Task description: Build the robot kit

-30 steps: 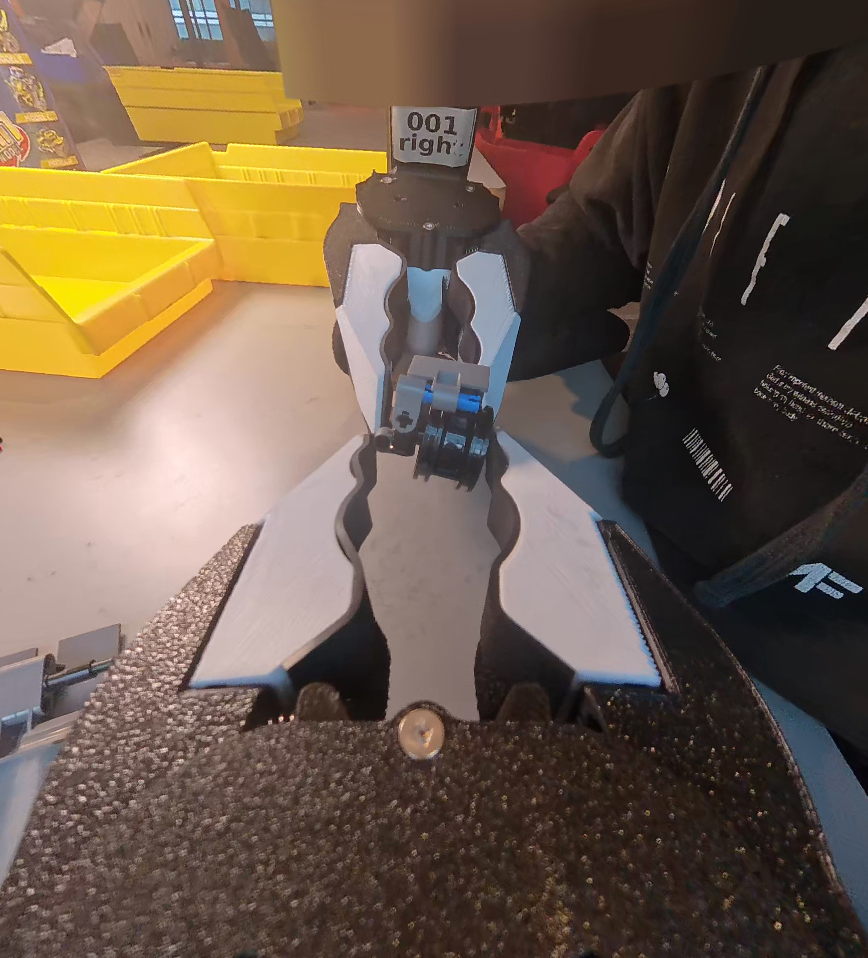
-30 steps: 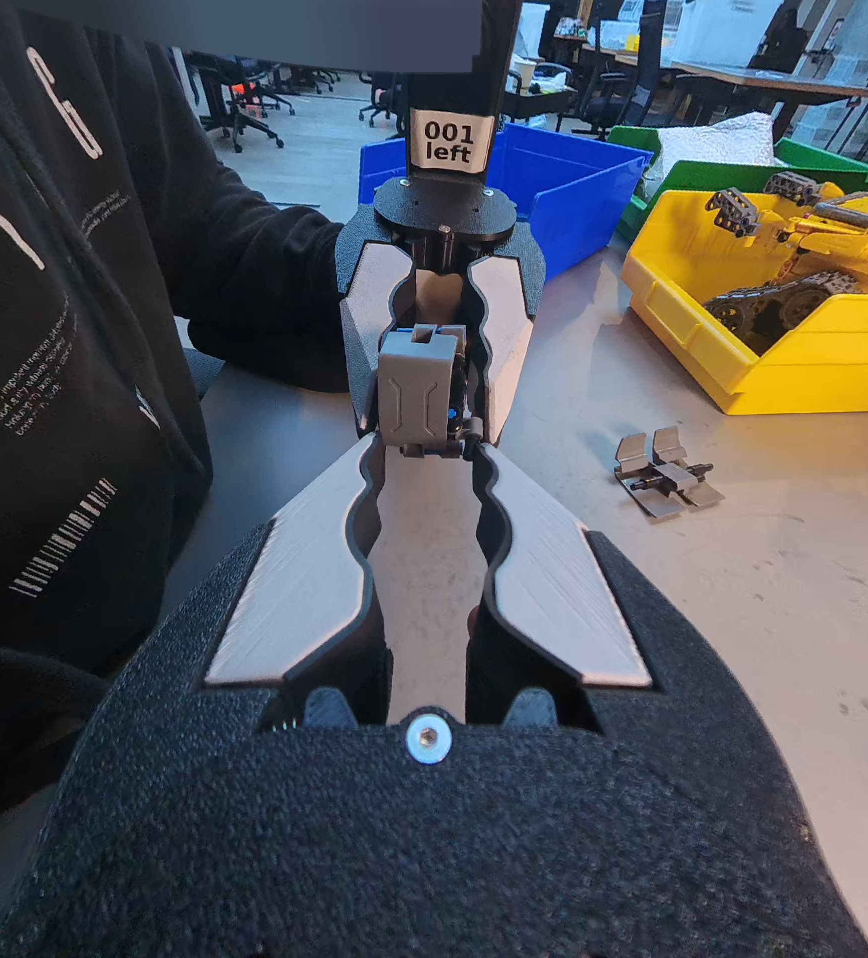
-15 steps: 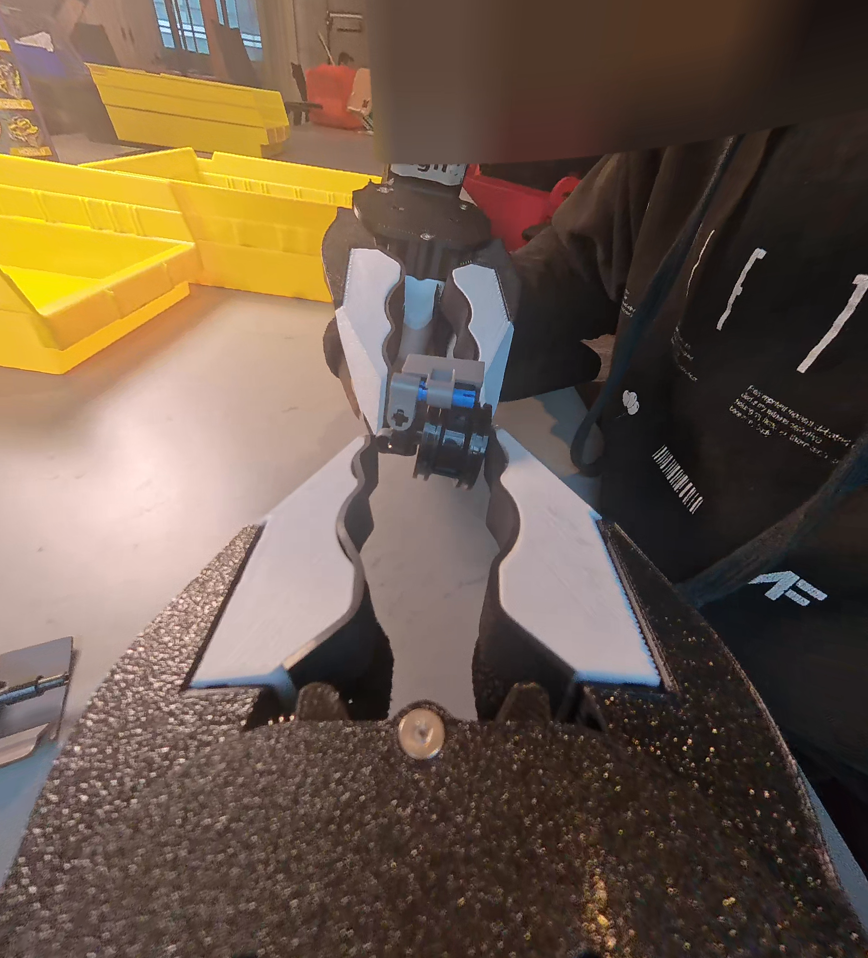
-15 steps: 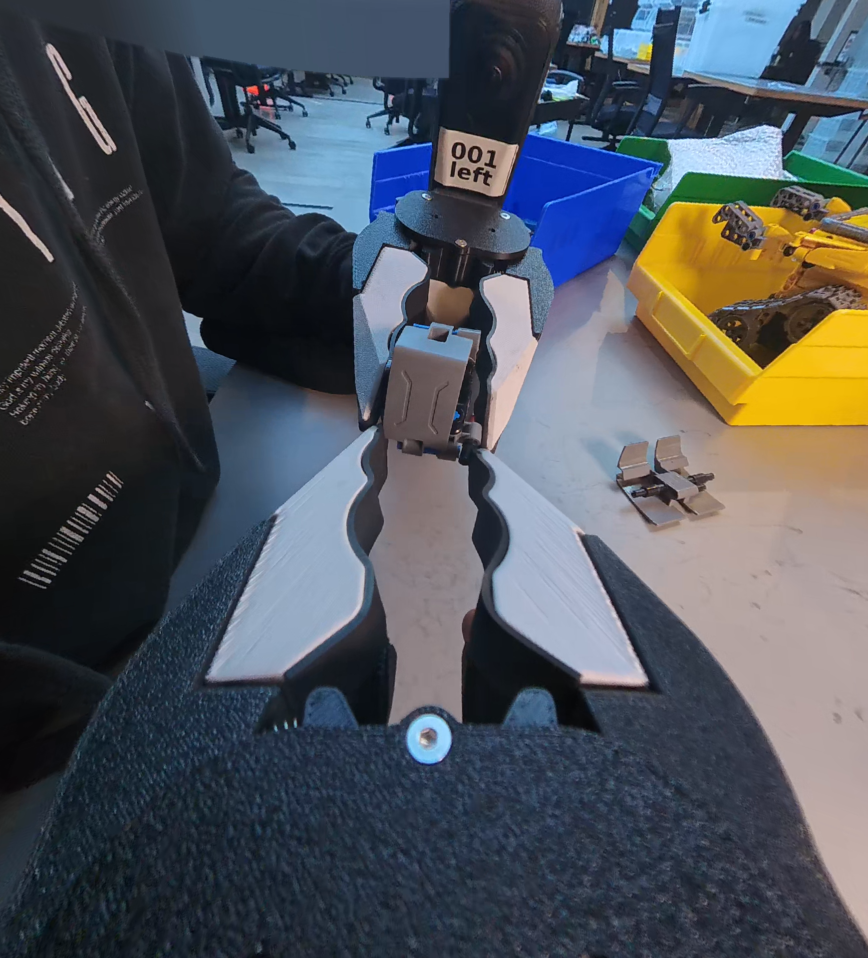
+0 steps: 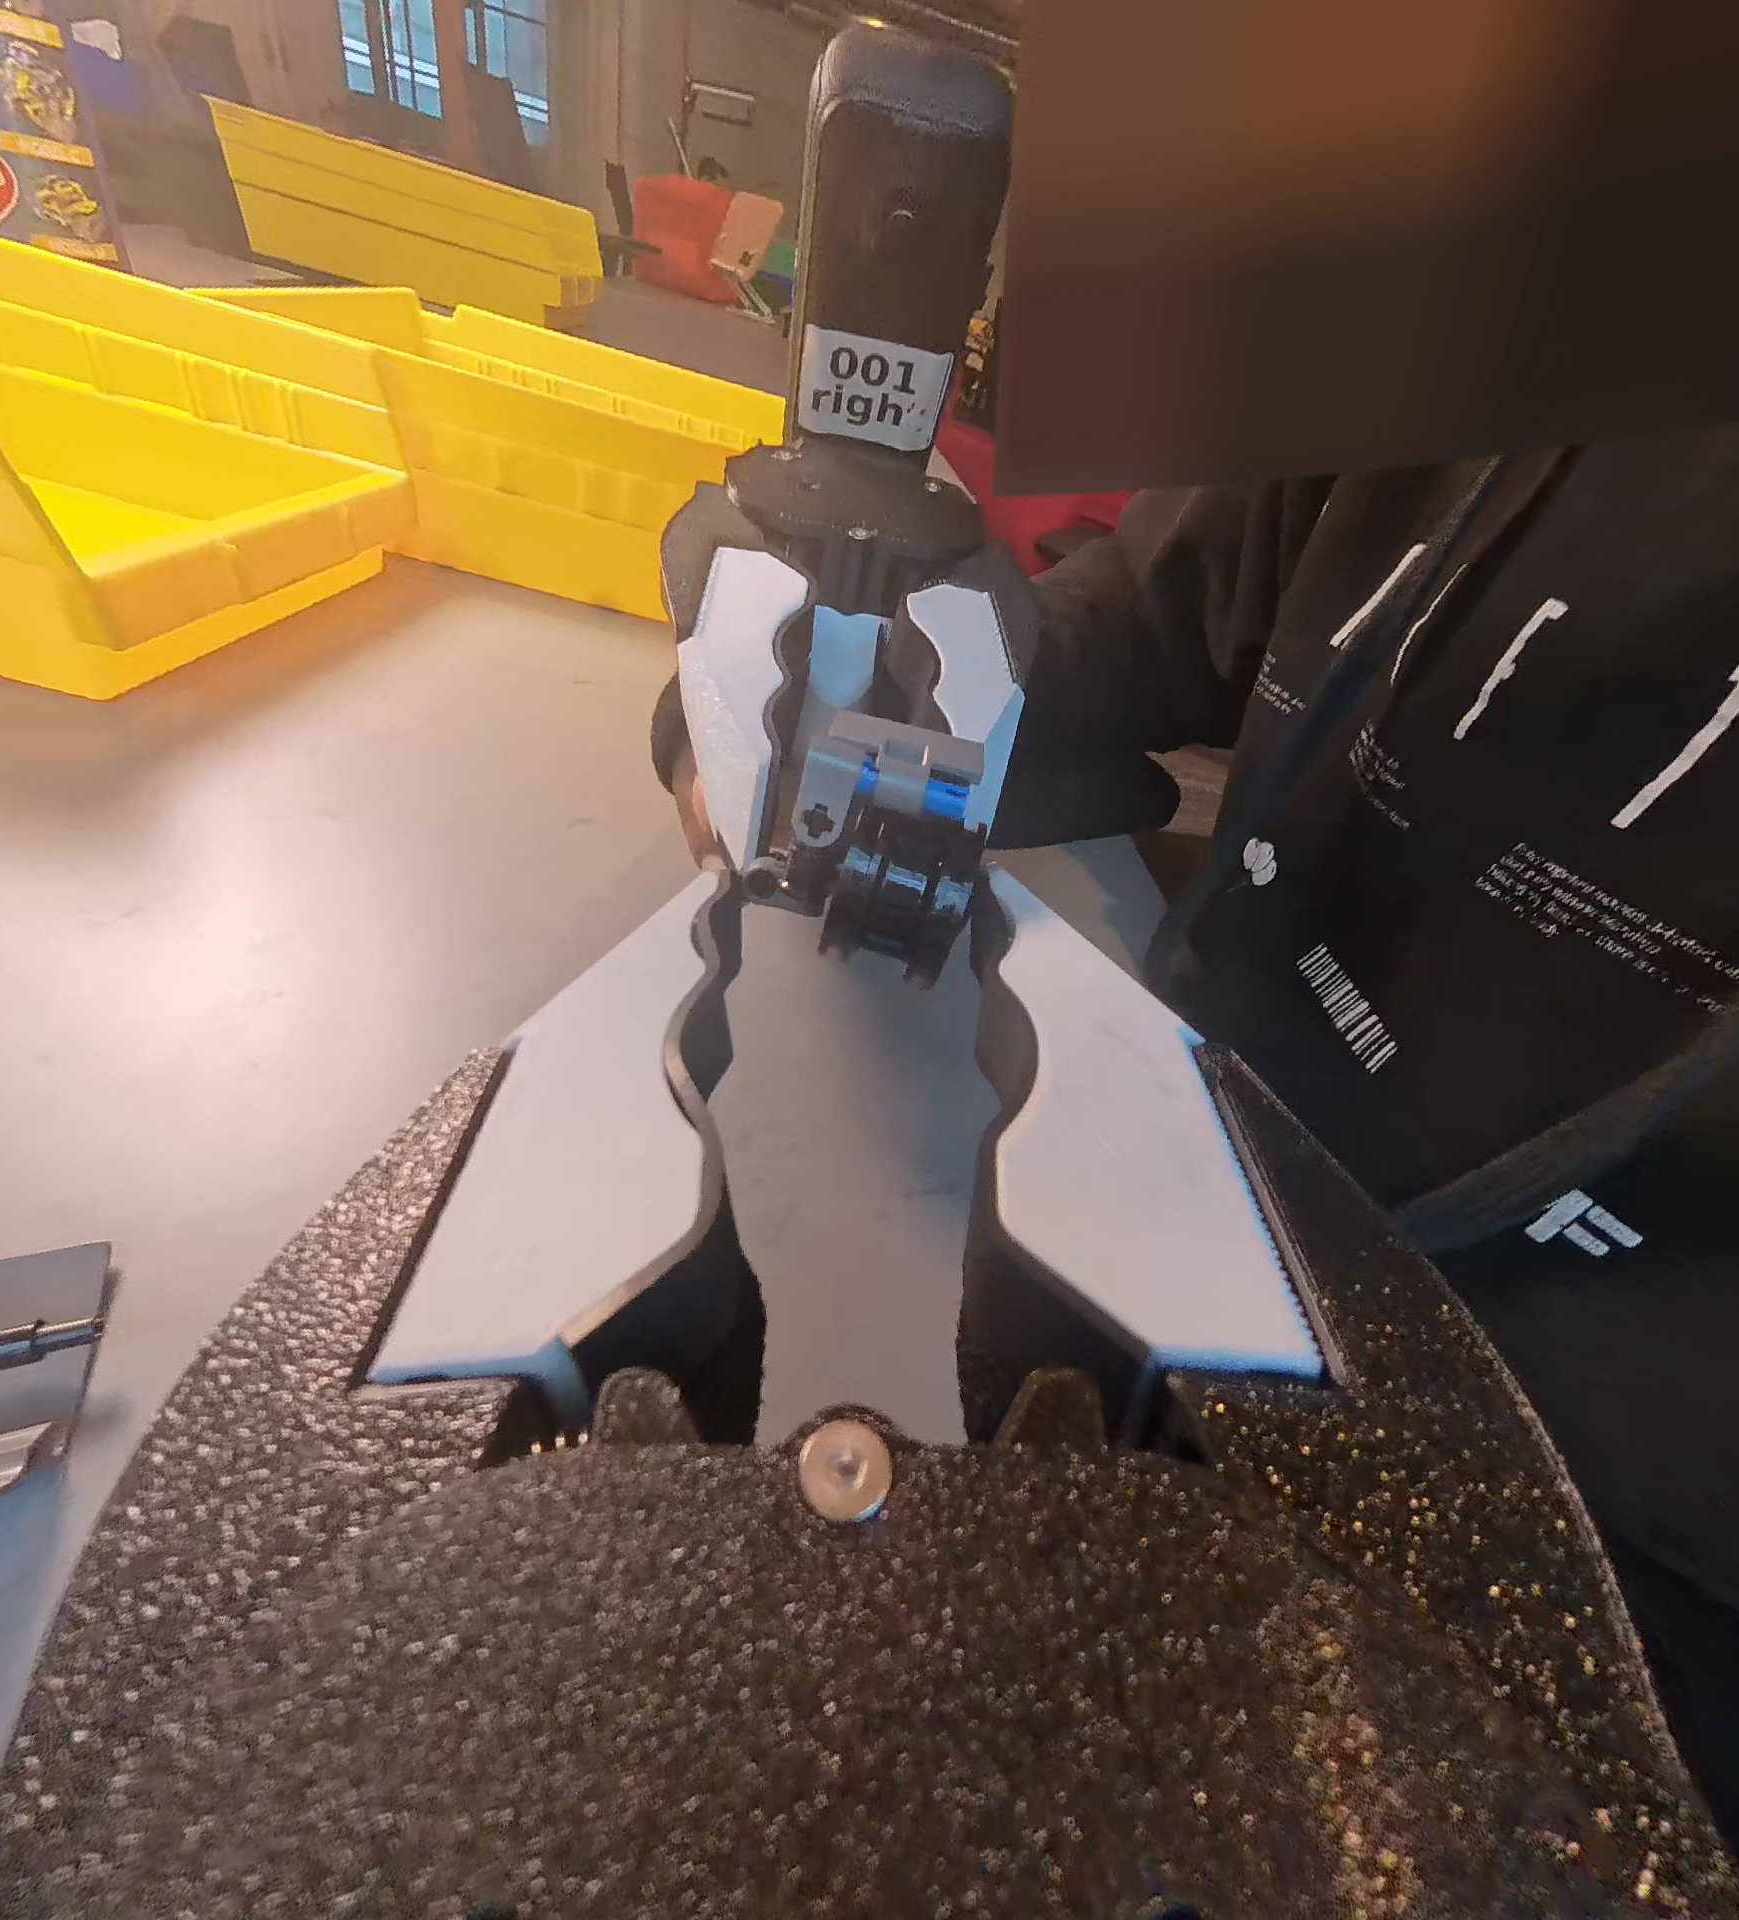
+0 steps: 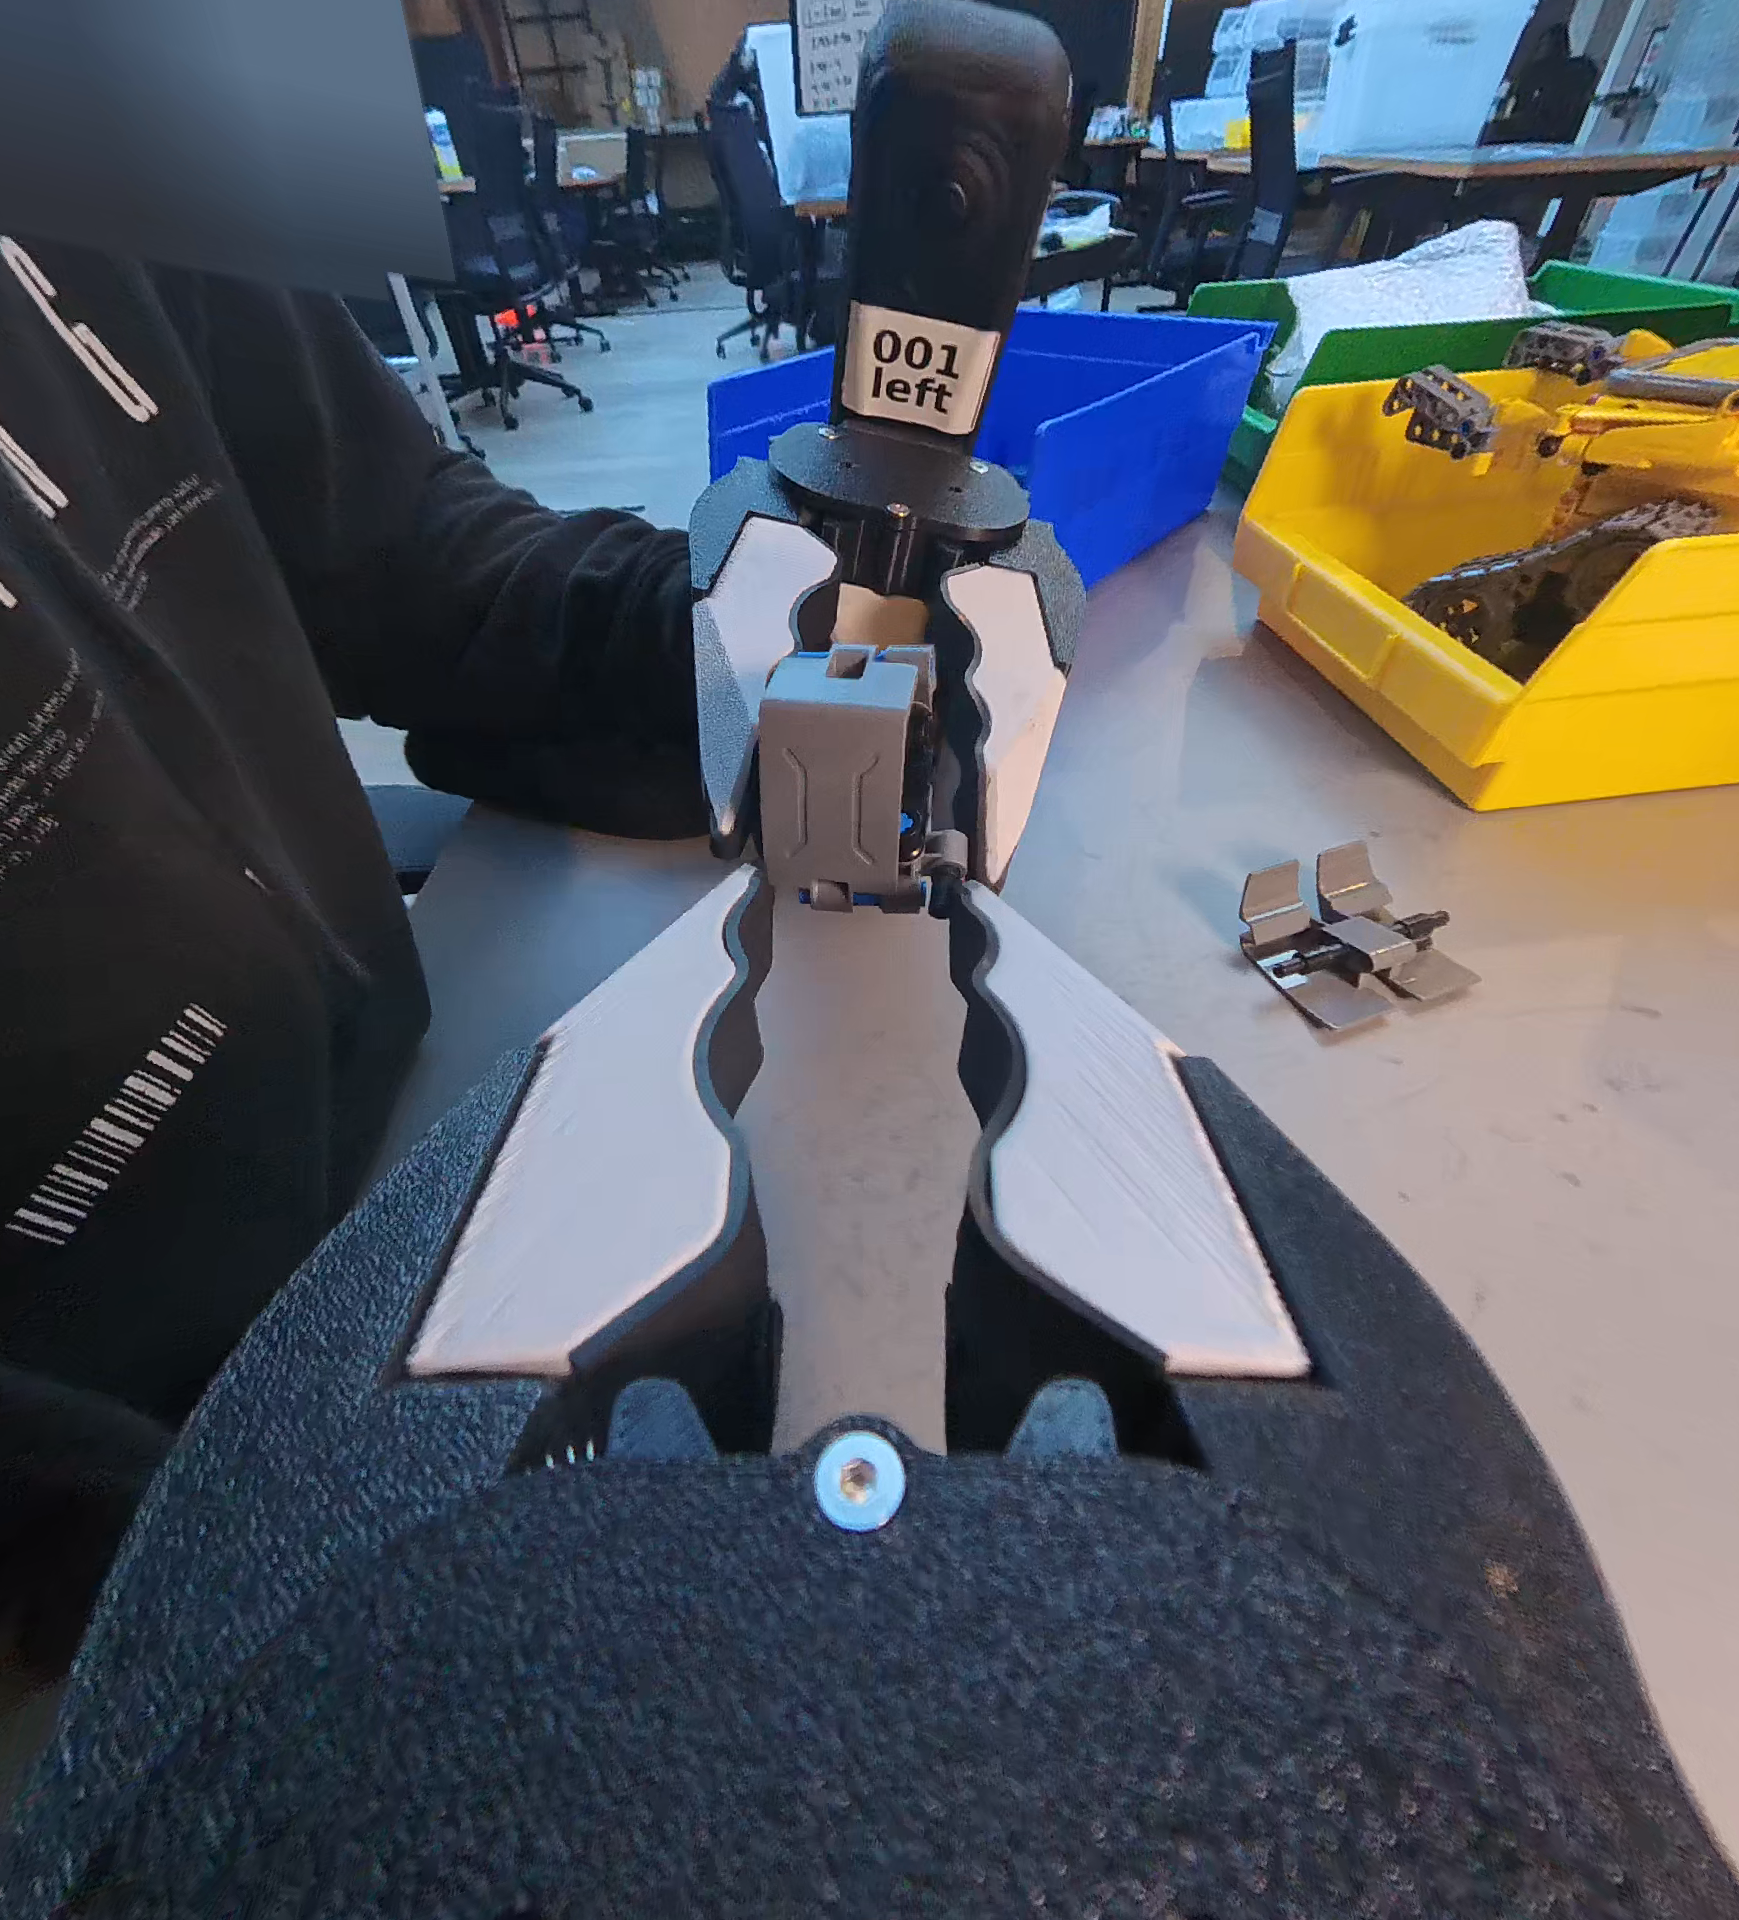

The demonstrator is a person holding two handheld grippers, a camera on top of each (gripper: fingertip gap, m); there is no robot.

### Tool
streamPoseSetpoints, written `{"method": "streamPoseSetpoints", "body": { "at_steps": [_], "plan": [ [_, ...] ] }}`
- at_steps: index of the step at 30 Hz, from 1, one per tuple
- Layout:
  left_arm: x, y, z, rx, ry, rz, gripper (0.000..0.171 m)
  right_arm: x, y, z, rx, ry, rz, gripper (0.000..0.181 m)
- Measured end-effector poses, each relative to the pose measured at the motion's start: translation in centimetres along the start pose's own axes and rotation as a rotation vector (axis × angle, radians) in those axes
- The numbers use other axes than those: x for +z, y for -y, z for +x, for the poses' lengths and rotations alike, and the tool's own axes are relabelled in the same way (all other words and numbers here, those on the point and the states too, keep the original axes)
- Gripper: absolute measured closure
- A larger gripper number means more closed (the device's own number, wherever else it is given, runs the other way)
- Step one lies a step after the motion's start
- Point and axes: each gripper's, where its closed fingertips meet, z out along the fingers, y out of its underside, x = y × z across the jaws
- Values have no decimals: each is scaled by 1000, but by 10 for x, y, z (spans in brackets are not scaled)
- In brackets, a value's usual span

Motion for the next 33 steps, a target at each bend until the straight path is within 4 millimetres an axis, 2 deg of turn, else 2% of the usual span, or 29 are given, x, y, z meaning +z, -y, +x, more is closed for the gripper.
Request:
{"method": "streamPoseSetpoints", "body": {
  "at_steps": [4,8,13,18,28,30,33],
  "plan": [
    [1,-1,0,-35,-3,-11,127,-1,-1,0,67,32,19,147],
    [-2,2,3,-14,1,-1,128,1,4,-1,-1,-13,10,149],
    [-4,8,16,62,-34,33,129,0,15,-12,-131,-40,23,154],
    [-4,11,18,113,-25,41,130,-1,17,-14,-182,-59,20,154],
    [-3,4,6,155,3,25,127,0,7,-1,-228,-113,-38,150],
    [-4,-2,4,183,21,-13,134,-1,4,3,-267,-141,-71,150],
    [-3,-4,5,219,41,-27,136,-1,2,0,-265,-121,-69,149]
  ]
}}
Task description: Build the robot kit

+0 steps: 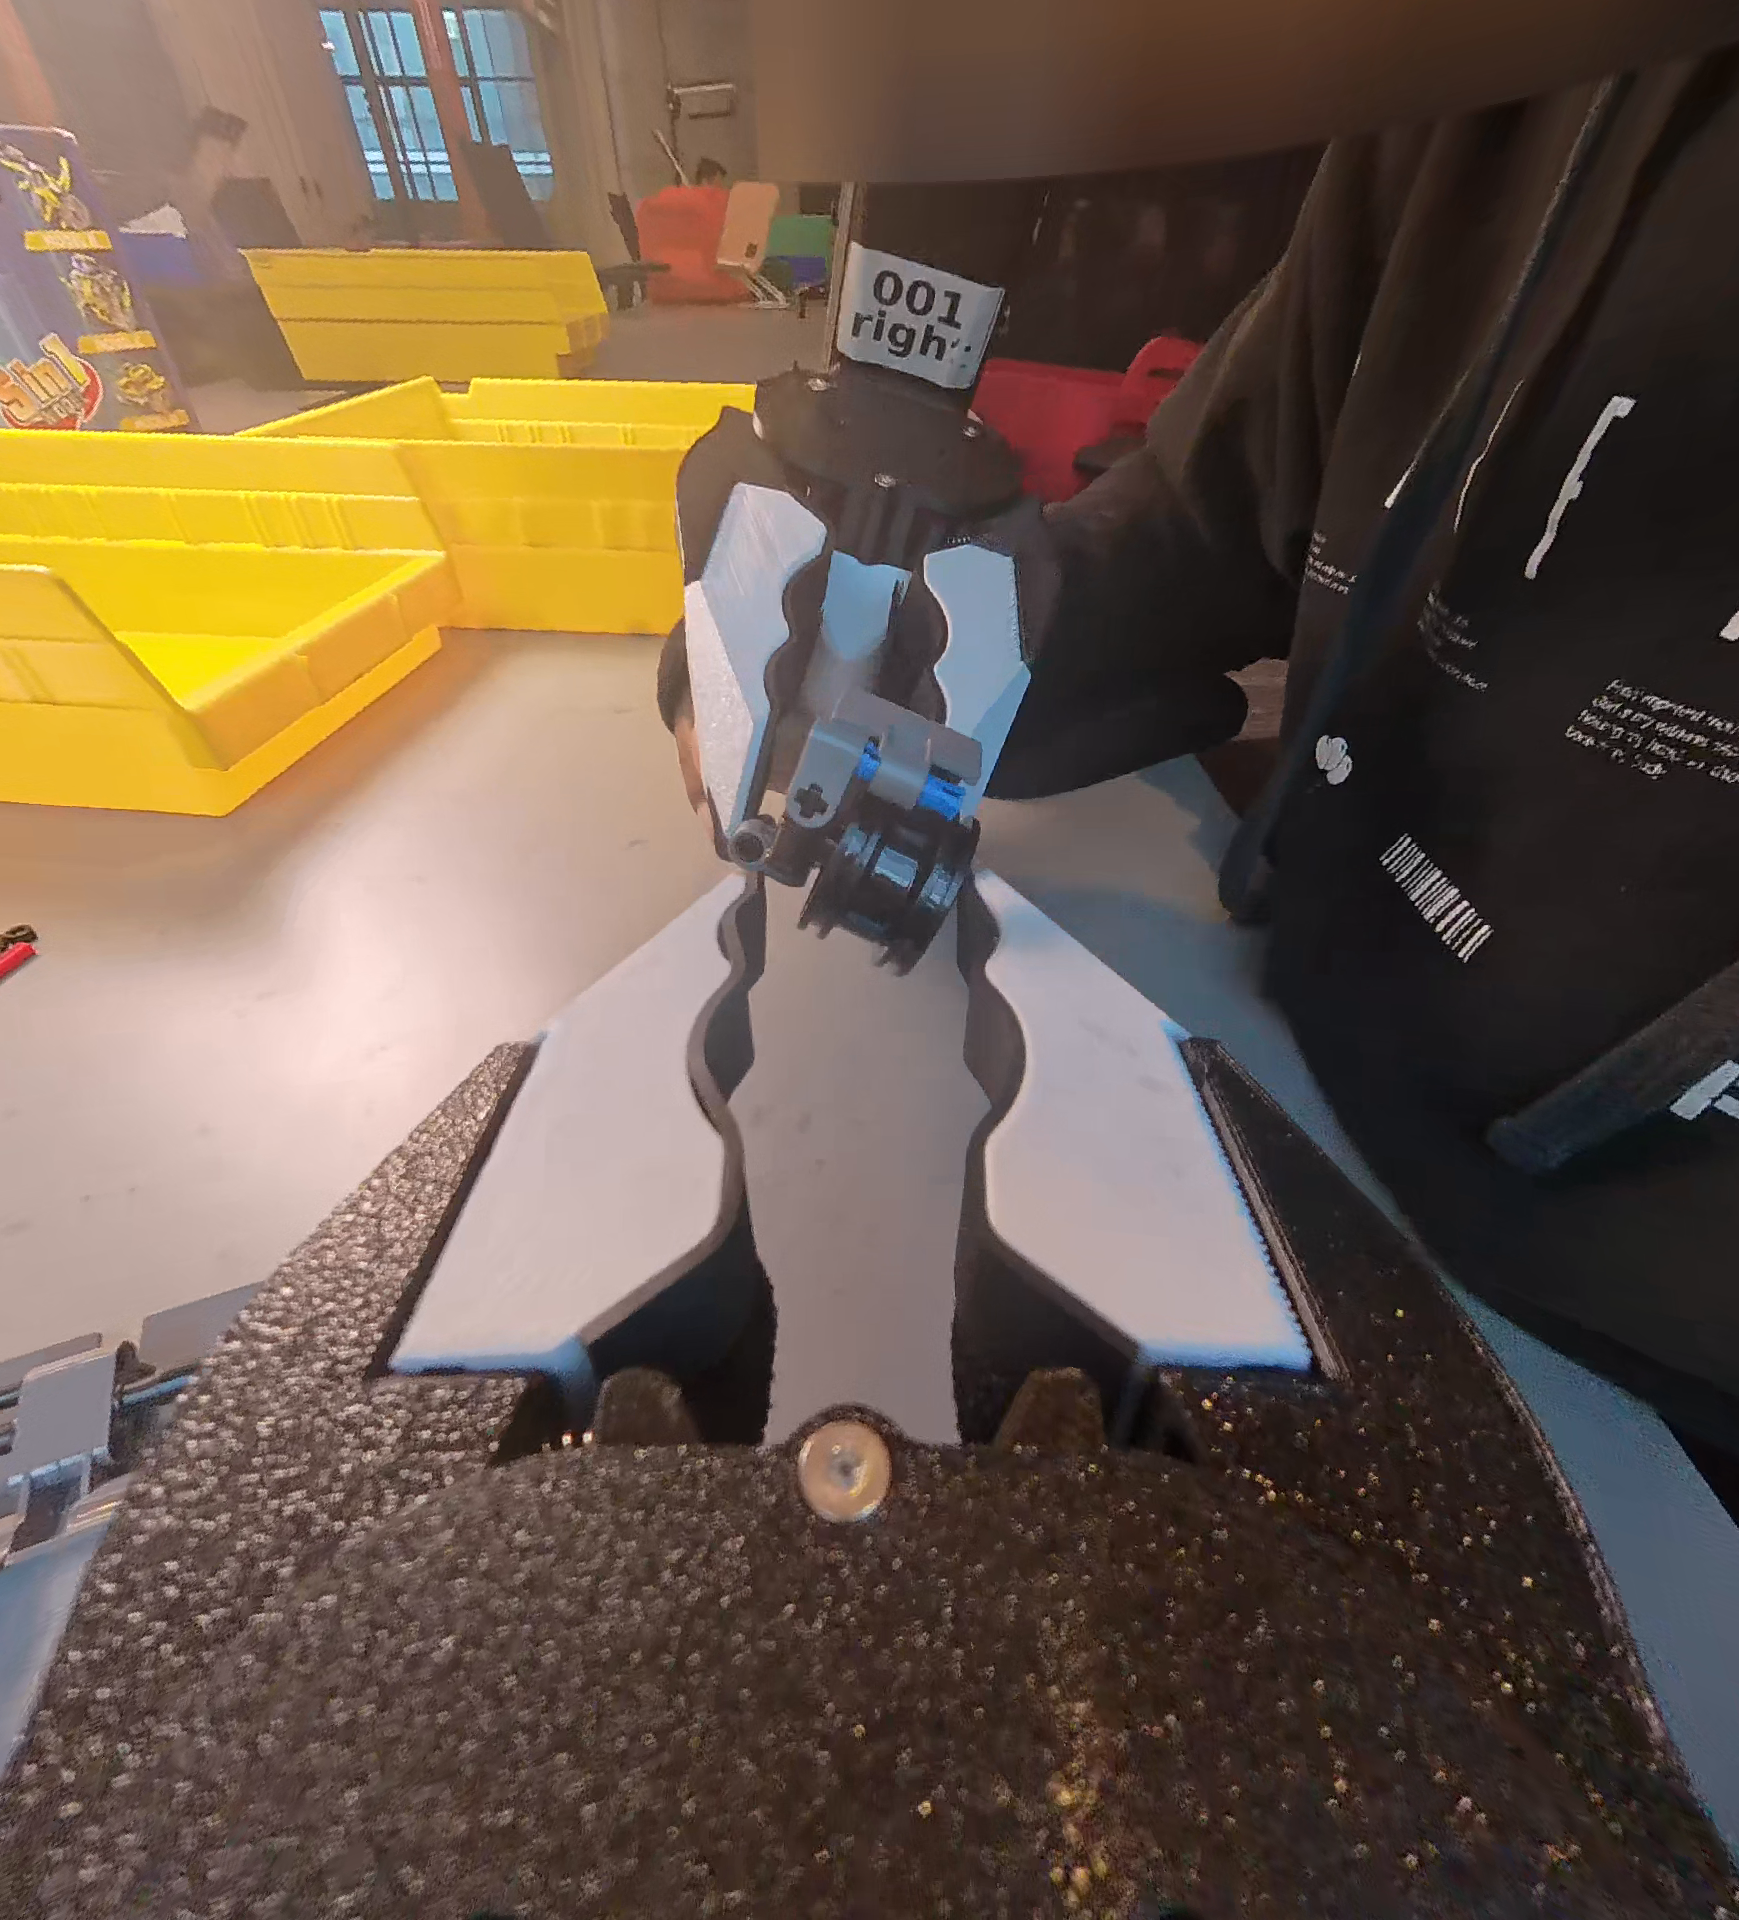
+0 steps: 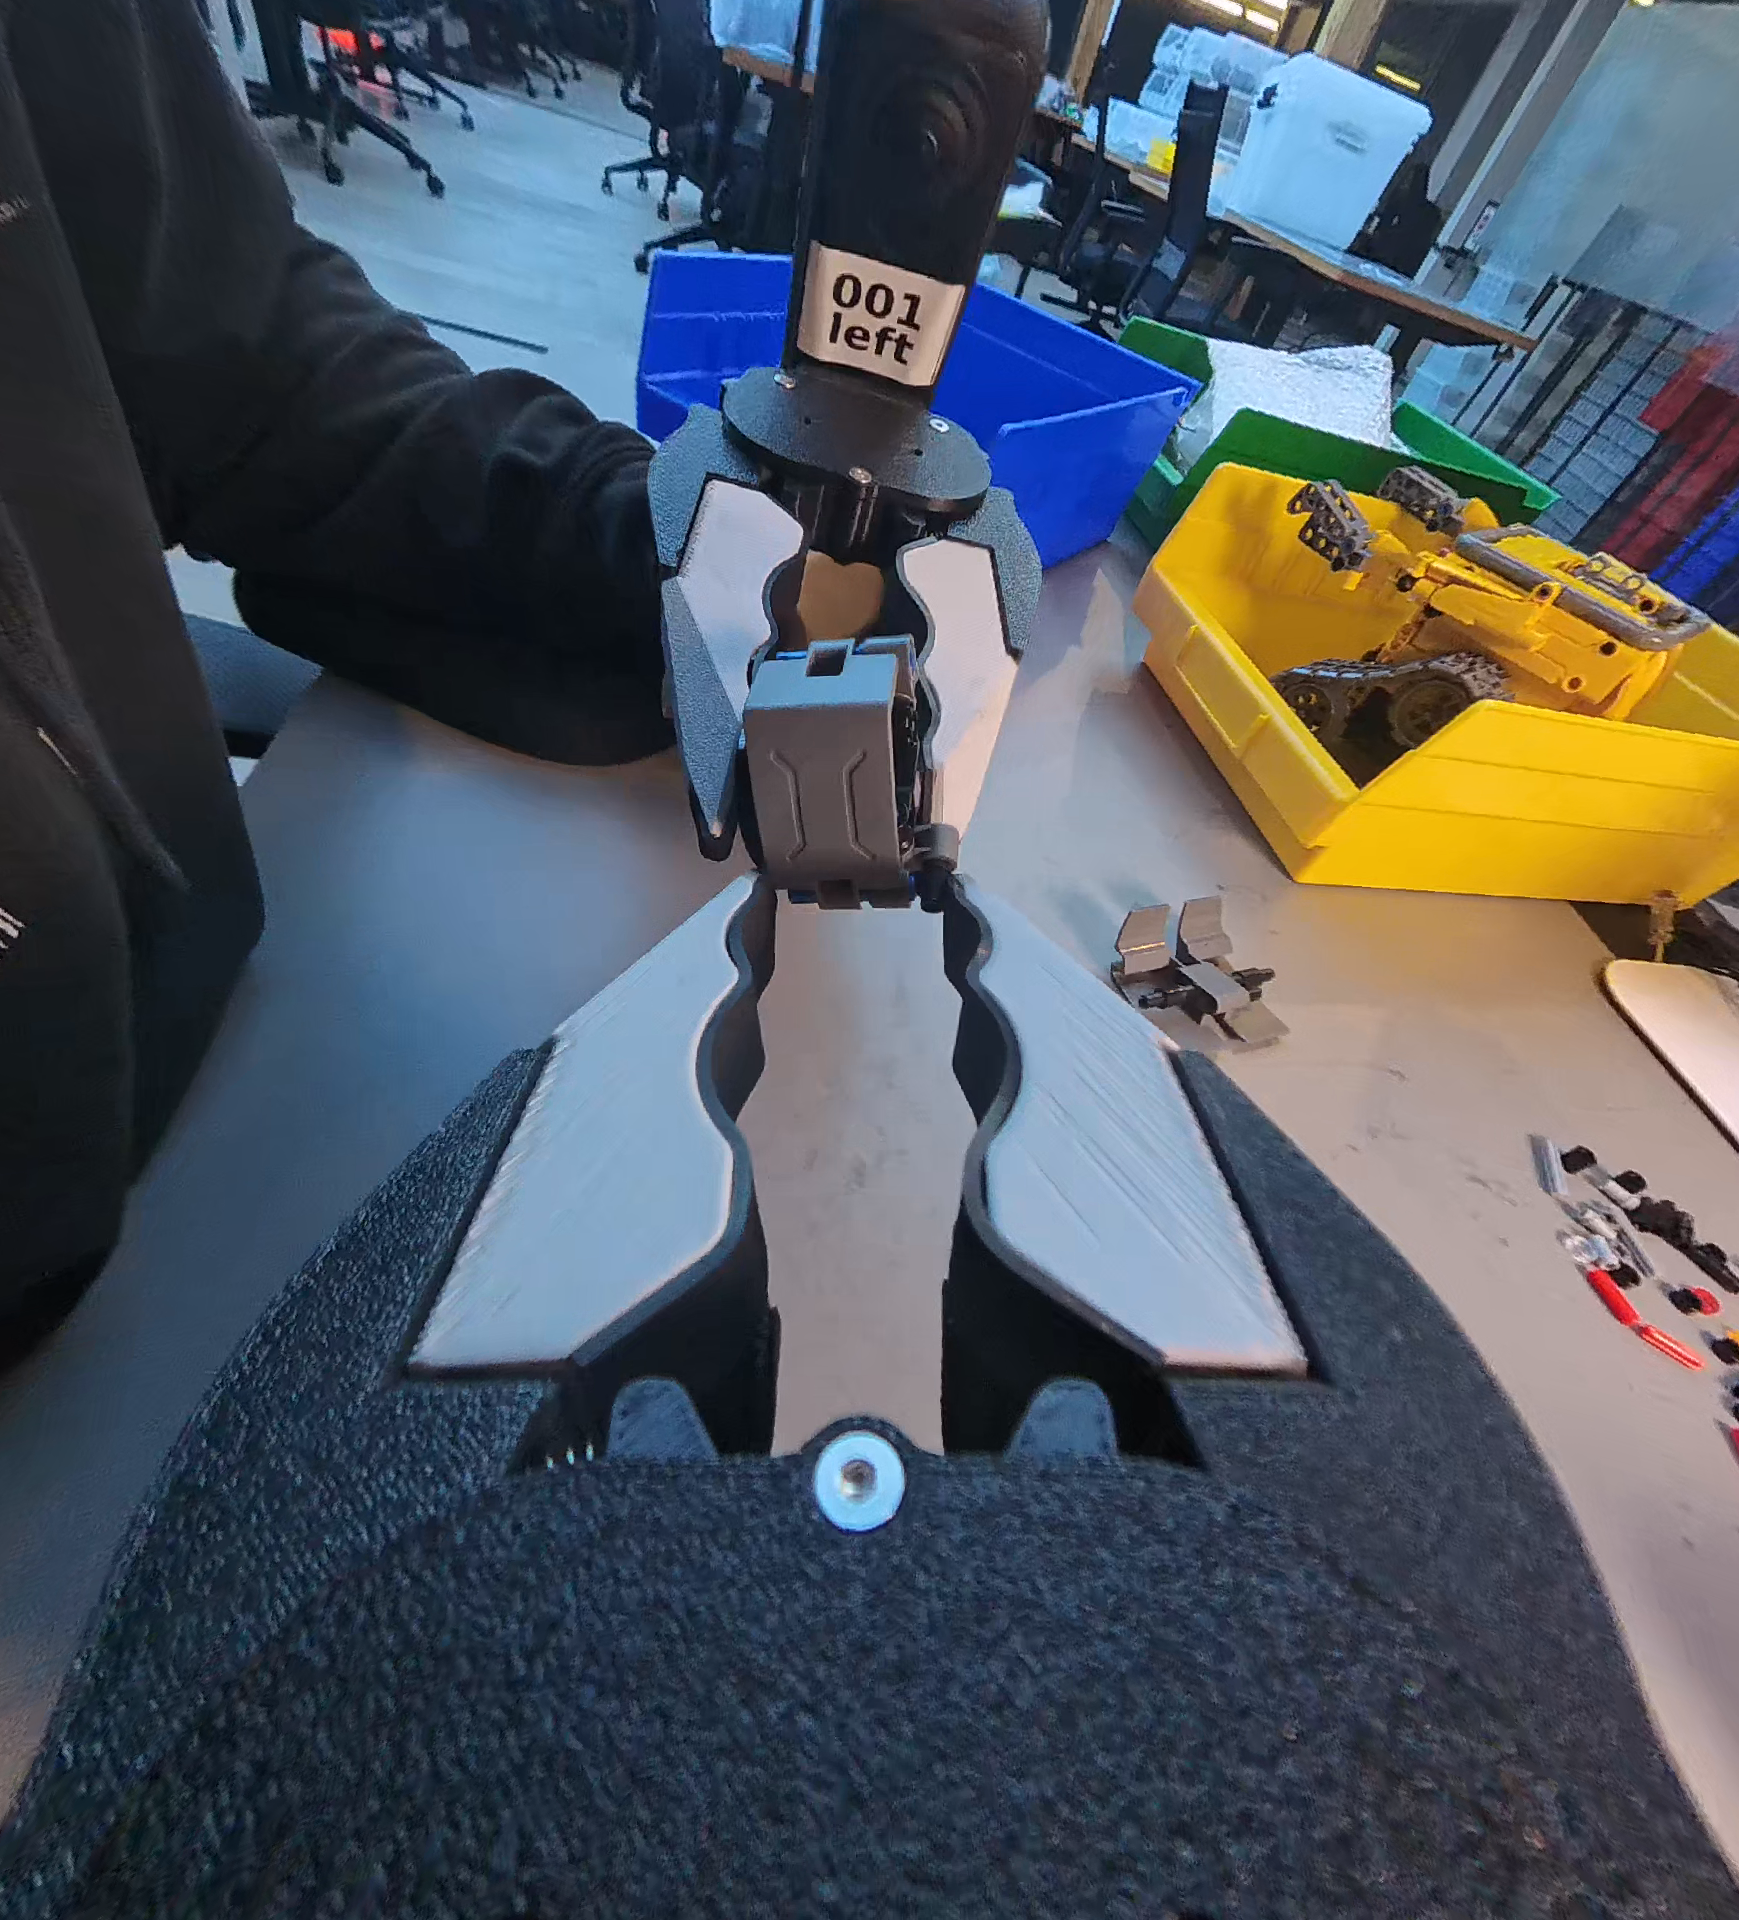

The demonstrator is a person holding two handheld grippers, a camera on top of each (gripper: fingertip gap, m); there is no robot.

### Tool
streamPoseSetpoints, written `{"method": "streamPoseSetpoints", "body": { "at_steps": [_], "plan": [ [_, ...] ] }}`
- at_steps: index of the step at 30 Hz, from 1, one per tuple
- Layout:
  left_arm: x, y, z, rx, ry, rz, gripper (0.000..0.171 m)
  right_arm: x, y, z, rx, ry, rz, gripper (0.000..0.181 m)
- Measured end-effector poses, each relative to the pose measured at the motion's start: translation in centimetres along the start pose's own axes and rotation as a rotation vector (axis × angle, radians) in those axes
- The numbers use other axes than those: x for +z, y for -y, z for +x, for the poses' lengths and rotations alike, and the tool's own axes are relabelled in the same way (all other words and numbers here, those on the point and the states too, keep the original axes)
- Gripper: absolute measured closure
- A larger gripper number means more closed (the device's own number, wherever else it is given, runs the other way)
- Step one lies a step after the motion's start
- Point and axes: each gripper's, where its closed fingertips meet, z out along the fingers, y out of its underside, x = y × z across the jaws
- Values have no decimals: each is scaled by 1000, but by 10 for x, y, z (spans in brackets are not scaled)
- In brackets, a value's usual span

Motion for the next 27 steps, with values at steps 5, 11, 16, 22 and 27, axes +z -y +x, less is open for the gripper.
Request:
{"method": "streamPoseSetpoints", "body": {
  "at_steps": [5,11,16,22,27],
  "plan": [
    [-3,-5,-11,48,75,-54,134,0,-14,10,-96,-80,-96,148],
    [2,-22,-12,188,133,-186,138,6,-38,7,-185,-95,-245,149],
    [-9,15,-4,54,44,52,138,-5,4,7,-108,-77,10,149],
    [-11,38,6,-54,-59,232,137,-18,32,3,-70,-57,170,149],
    [-10,33,3,-40,-35,193,135,-20,32,4,-80,-58,170,149]
  ]
}}
